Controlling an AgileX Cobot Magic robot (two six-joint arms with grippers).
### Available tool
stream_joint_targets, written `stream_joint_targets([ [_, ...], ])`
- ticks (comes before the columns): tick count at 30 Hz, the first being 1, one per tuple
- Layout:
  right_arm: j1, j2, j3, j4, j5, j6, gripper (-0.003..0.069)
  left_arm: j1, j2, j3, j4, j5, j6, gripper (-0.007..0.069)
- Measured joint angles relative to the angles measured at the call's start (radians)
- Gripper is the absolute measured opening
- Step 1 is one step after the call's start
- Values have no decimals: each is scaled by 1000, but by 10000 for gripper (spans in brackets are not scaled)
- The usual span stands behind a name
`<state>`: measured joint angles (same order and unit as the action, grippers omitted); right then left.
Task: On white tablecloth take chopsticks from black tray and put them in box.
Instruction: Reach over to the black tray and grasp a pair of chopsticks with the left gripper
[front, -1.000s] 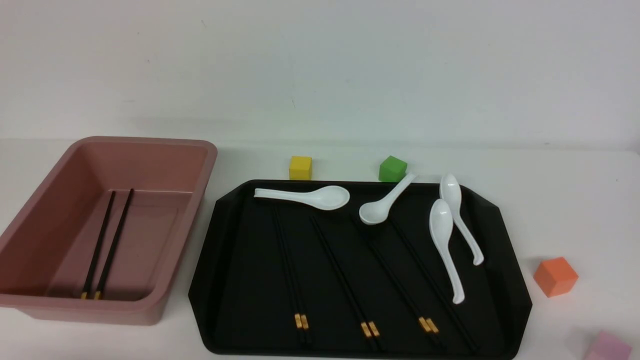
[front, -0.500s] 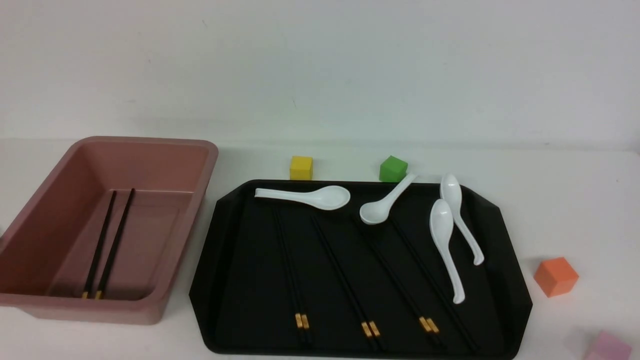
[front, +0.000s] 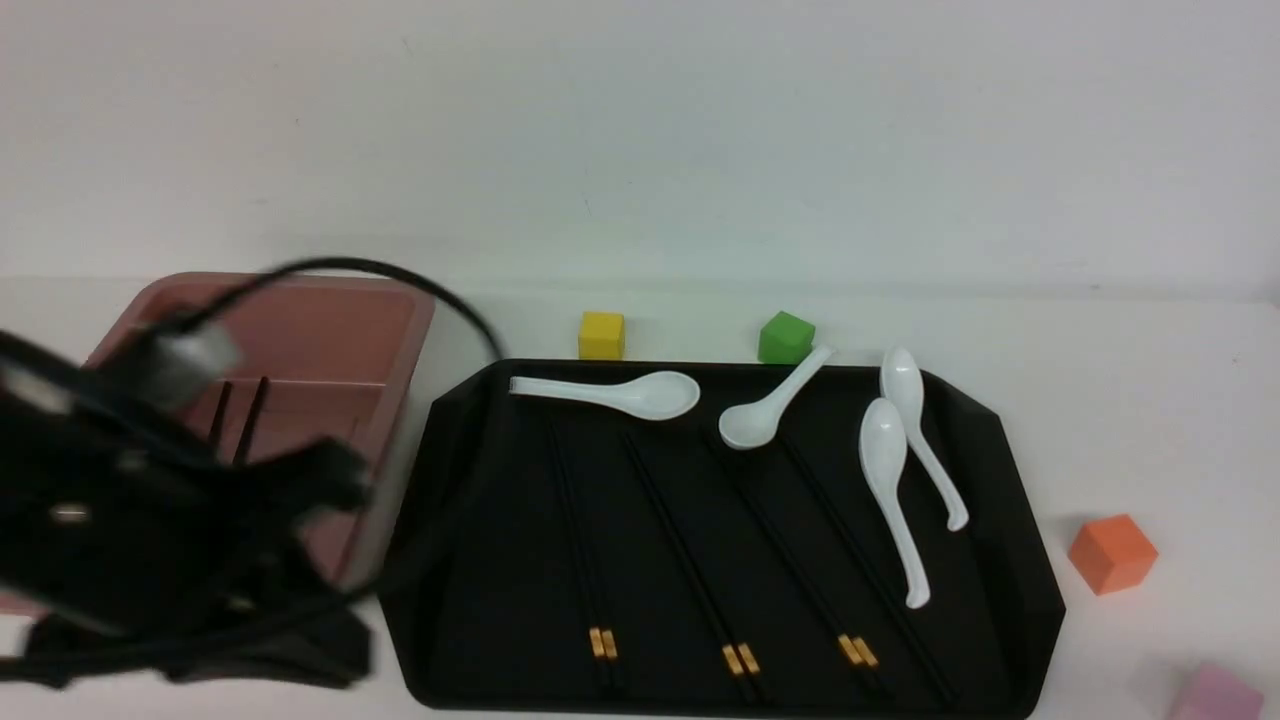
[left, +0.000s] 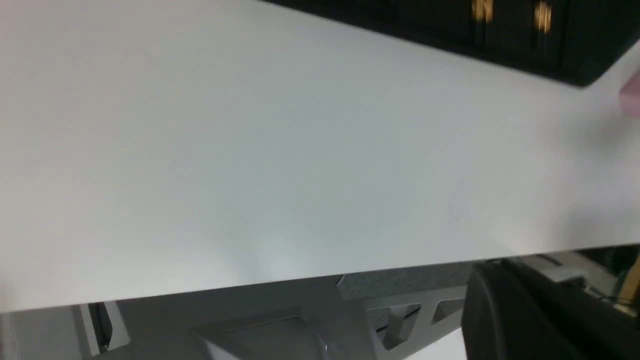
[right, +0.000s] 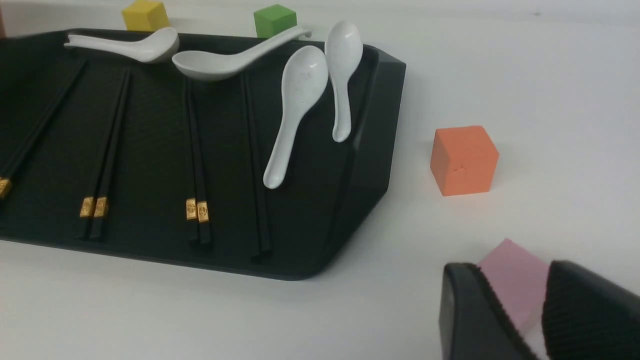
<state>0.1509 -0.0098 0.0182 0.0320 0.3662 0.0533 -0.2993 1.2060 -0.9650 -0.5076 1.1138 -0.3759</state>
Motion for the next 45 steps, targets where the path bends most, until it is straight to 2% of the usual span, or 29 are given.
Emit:
stream_joint_targets([
  [1, 0, 0, 0, 0, 0, 0, 242, -68, 29, -12, 29, -33, -52, -13],
  [6, 0, 0, 0, 0, 0, 0, 242, -266, 181, -80, 165, -149, -276, -4],
  [9, 0, 0, 0, 0, 0, 0, 242, -314, 263, -130, 223, -156, -351, 29],
  [10, 0, 0, 0, 0, 0, 0, 242, -341, 337, -185, 267, -160, -400, 70],
  [18, 0, 0, 0, 0, 0, 0, 242, -364, 599, -399, 453, -171, -580, 302],
  [22, 0, 0, 0, 0, 0, 0, 242, -364, 689, -475, 517, -170, -645, 340],
  [25, 0, 0, 0, 0, 0, 0, 242, -364, 762, -529, 570, -157, -694, 344],
  [32, 0, 0, 0, 0, 0, 0, 242, -364, 867, -569, 651, -128, -712, 344],
  [40, 0, 0, 0, 0, 0, 0, 242, -364, 918, -578, 667, -134, -716, 330],
  [44, 0, 0, 0, 0, 0, 0, 242, -365, 919, -579, 663, -138, -716, 211],
  [45, 0, 0, 0, 0, 0, 0, 242, -365, 919, -580, 663, -135, -716, 158],
])
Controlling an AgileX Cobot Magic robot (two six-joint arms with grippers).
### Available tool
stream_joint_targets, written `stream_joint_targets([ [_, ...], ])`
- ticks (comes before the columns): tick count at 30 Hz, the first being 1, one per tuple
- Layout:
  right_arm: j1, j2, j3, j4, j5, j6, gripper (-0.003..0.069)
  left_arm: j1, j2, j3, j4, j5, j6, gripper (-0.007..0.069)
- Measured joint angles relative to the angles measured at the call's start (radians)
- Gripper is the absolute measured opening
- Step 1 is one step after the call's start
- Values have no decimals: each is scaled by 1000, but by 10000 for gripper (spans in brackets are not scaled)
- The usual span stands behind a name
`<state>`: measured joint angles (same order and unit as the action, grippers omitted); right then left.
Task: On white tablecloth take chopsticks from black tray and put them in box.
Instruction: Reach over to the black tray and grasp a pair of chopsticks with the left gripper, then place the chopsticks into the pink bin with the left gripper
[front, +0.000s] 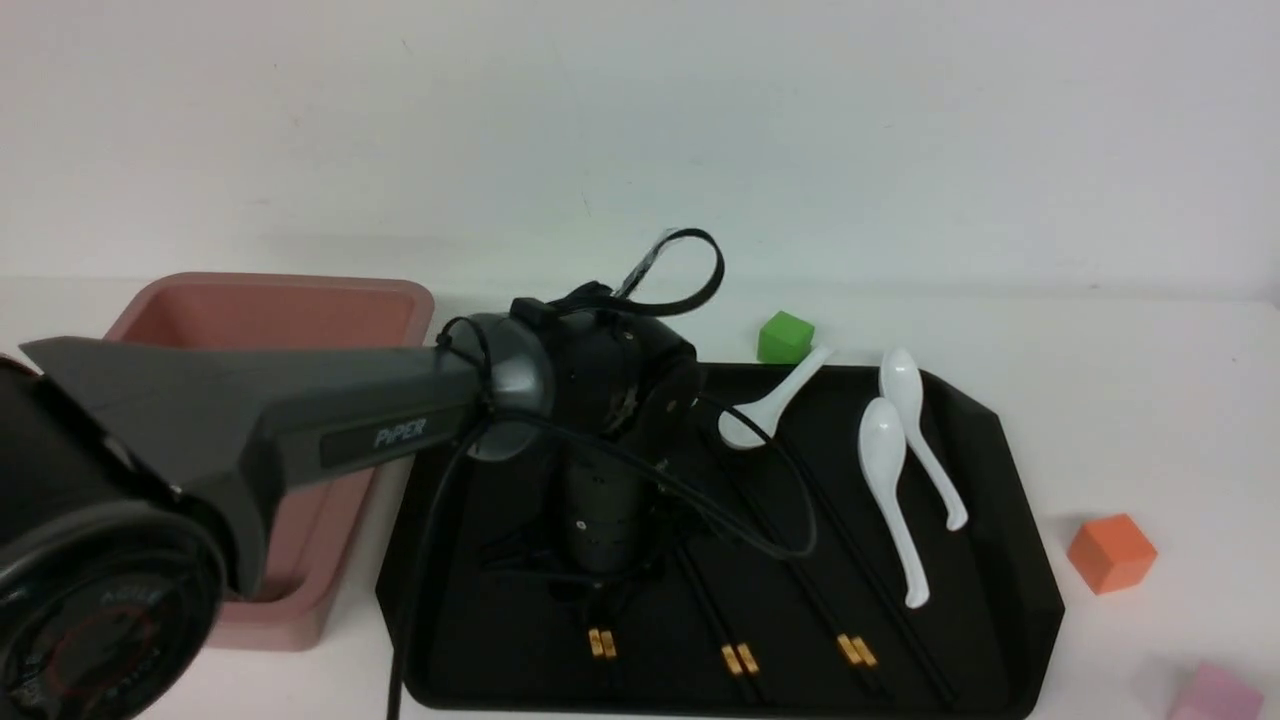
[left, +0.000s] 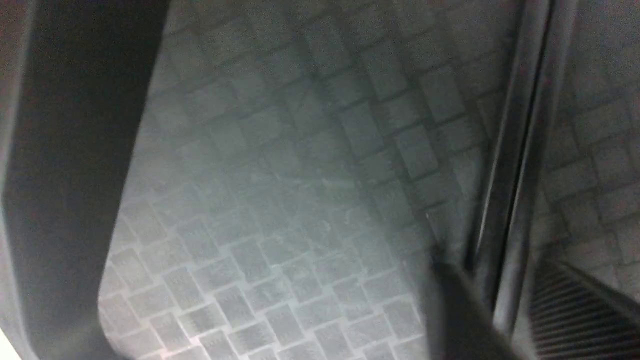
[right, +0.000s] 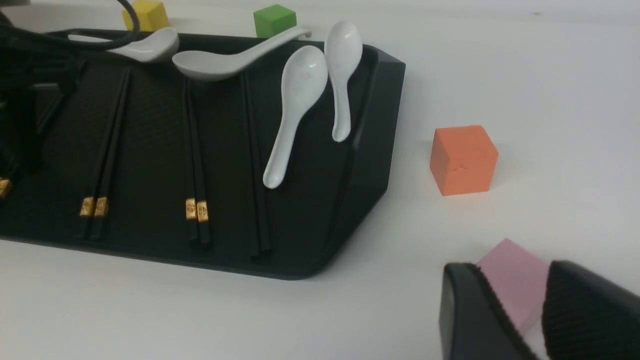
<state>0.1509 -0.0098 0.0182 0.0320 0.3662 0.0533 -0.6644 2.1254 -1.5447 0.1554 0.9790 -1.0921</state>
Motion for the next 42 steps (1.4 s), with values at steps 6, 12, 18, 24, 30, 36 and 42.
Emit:
stream_joint_targets([
  [6, 0, 0, 0, 0, 0, 0, 242, 0, -10, -23, -36, 80, 98, 115],
  [12, 0, 0, 0, 0, 0, 0, 242, 9, -141, -141, -72, 222, 206, 115],
  [18, 0, 0, 0, 0, 0, 0, 242, 120, -297, -194, -86, 244, 324, 115],
  [24, 0, 0, 0, 0, 0, 0, 242, 323, -383, -143, -113, 252, 537, 115],
  [30, 0, 0, 0, 0, 0, 0, 242, 491, -388, 19, -90, 253, 642, 115],
  [36, 0, 0, 0, 0, 0, 0, 242, 607, -314, 104, -7, 233, 660, 115],
  [42, 0, 0, 0, 0, 0, 0, 242, 606, -231, 104, -3, 117, 739, 115],
])
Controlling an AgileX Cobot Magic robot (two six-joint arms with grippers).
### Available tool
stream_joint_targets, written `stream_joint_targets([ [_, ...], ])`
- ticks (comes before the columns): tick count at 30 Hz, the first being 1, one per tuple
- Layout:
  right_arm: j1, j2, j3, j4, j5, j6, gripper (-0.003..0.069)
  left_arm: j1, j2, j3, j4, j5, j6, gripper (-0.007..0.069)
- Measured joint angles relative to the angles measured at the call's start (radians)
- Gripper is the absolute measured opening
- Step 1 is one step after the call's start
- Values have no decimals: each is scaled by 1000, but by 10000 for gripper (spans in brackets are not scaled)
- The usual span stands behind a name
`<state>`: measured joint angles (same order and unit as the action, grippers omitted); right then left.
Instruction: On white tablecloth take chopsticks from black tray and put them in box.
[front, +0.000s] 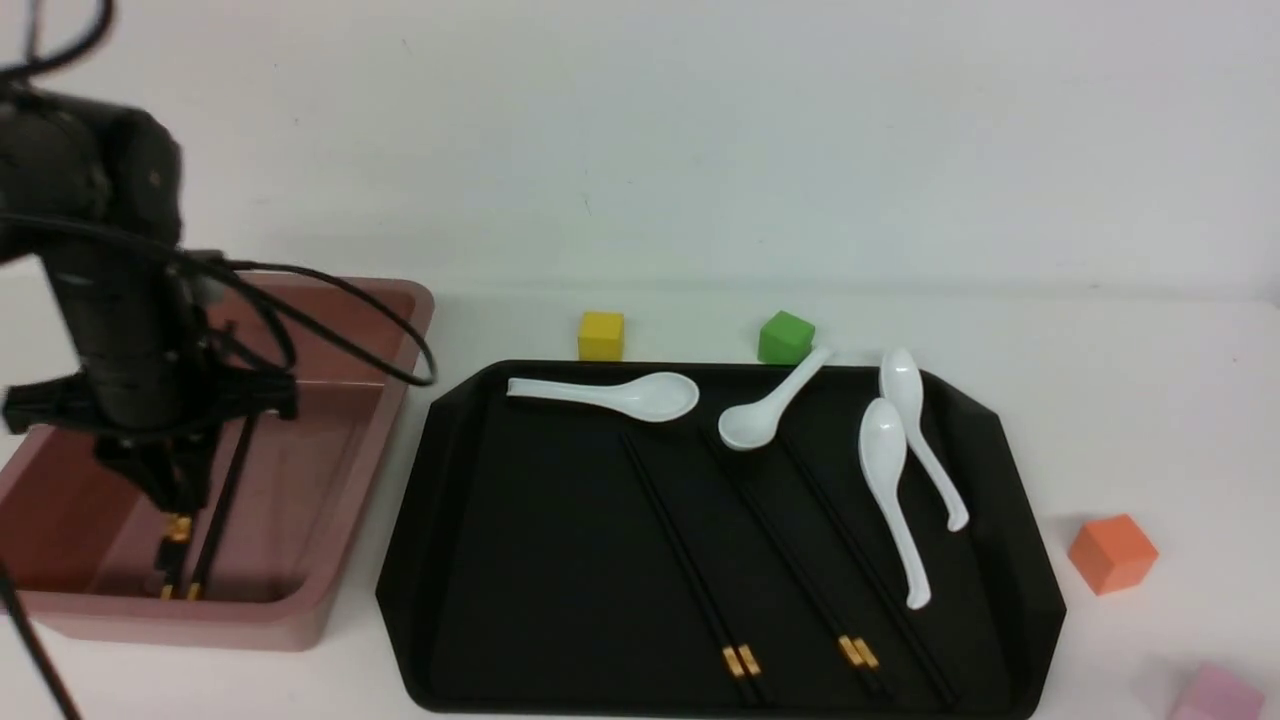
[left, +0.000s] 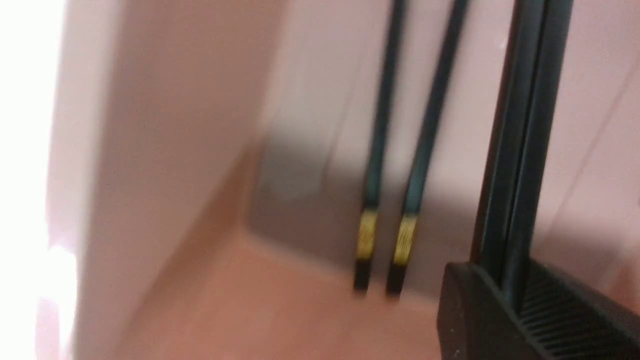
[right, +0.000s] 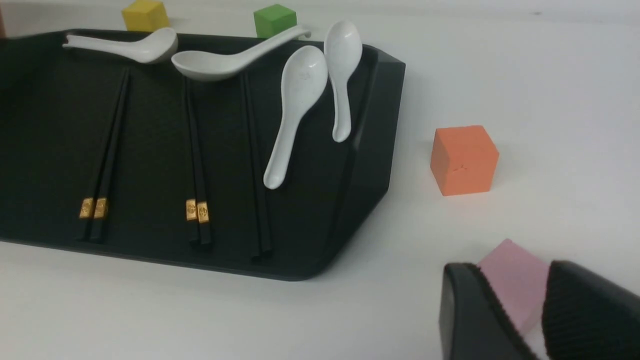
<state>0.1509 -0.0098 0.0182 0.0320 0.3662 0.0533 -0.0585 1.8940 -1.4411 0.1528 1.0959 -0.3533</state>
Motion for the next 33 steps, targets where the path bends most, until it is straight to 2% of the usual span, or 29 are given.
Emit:
stream_joint_targets([
  [5, 0, 0, 0, 0, 0, 0, 242, 0, 49, 0, -1, -45, 9, 125],
  [9, 0, 0, 0, 0, 0, 0, 242, 0, 60, -2, -4, -54, -61, 207],
  [13, 0, 0, 0, 0, 0, 0, 242, 0, 60, -29, -11, 7, -95, 293],
  [16, 0, 0, 0, 0, 0, 0, 242, 0, 58, -48, -14, 73, -91, 295],
  [18, 0, 0, 0, 0, 0, 0, 242, 0, 48, -53, -16, 99, -75, 258],
  [22, 0, 0, 0, 0, 0, 0, 242, 0, -32, -34, -47, 107, -38, 107],
  [24, 0, 0, 0, 0, 0, 0, 242, 0, -127, 12, -83, 109, -3, 8],
  [29, 0, 0, 0, 0, 0, 0, 242, 0, -363, 175, -164, 116, 71, -13],
  [33, 0, 0, 0, 0, 0, 0, 242, 0, -590, 383, -253, 26, 137, -13],
])
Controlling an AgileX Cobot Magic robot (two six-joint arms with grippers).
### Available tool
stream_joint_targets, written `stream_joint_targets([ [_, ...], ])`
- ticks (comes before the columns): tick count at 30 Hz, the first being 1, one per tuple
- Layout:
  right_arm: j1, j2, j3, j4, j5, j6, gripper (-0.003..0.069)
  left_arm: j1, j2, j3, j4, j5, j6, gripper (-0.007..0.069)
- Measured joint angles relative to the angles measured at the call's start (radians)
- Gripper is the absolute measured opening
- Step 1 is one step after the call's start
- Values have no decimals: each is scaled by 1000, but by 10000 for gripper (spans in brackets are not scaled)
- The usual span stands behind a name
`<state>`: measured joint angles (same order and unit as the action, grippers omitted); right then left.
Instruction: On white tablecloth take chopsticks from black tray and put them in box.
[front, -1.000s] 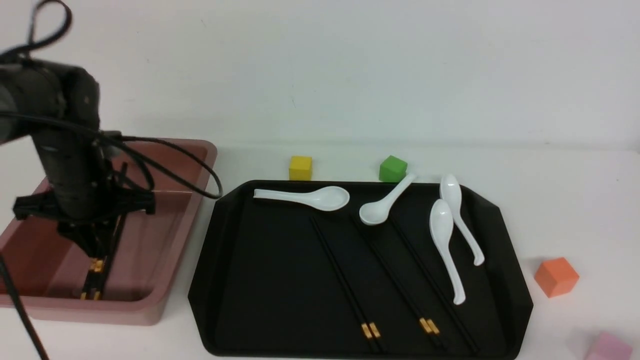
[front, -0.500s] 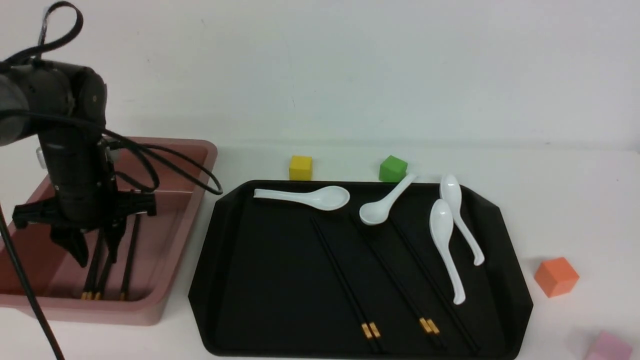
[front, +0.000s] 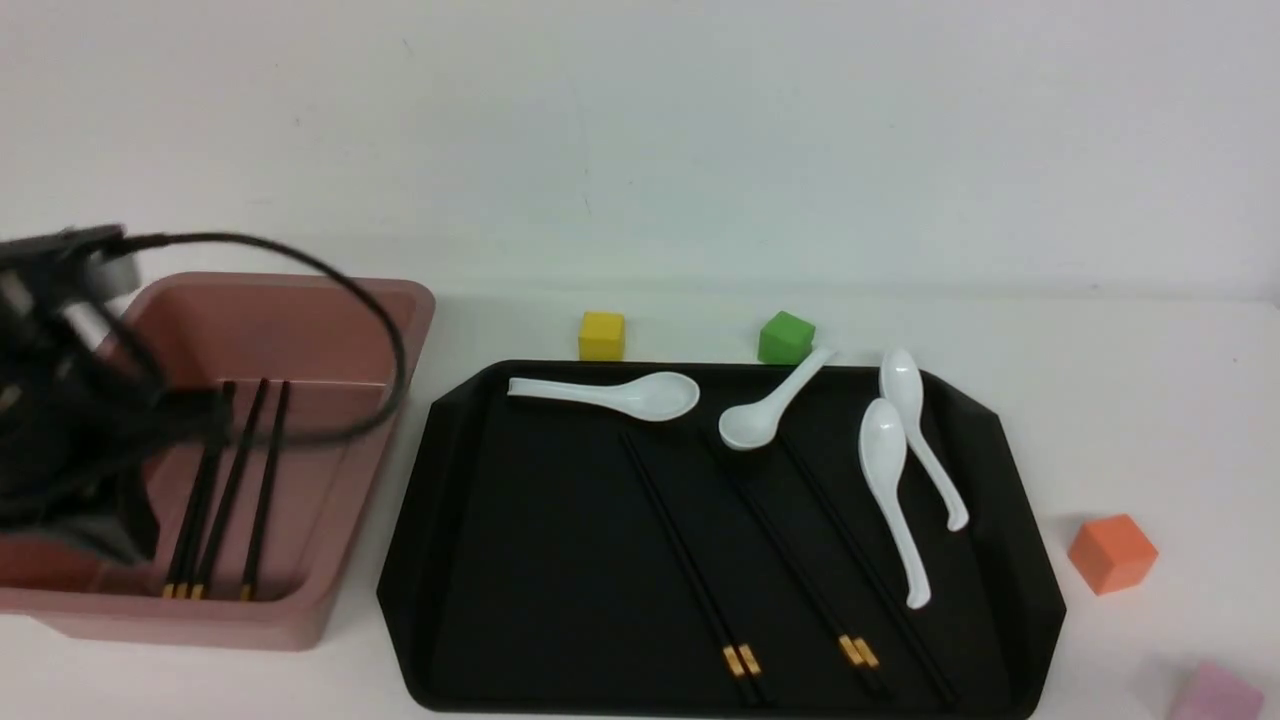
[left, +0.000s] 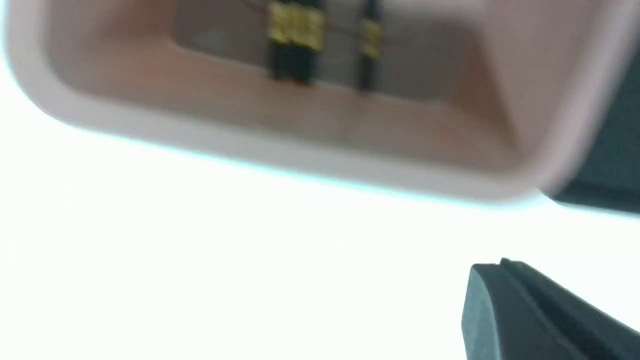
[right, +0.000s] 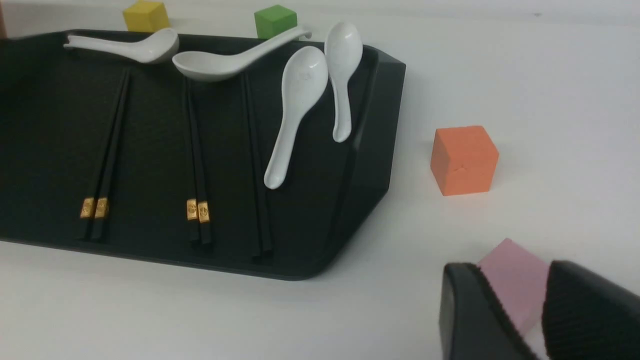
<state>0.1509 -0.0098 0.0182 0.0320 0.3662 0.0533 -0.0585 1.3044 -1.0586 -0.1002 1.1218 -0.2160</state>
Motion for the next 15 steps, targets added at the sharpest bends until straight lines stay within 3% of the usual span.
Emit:
stream_joint_targets([
  [9, 0, 0, 0, 0, 0, 0, 242, 0, -532, 482, -341, -339, 155, -13],
  [15, 0, 0, 0, 0, 0, 0, 242, 0, -692, 600, -384, -455, 165, -13],
])
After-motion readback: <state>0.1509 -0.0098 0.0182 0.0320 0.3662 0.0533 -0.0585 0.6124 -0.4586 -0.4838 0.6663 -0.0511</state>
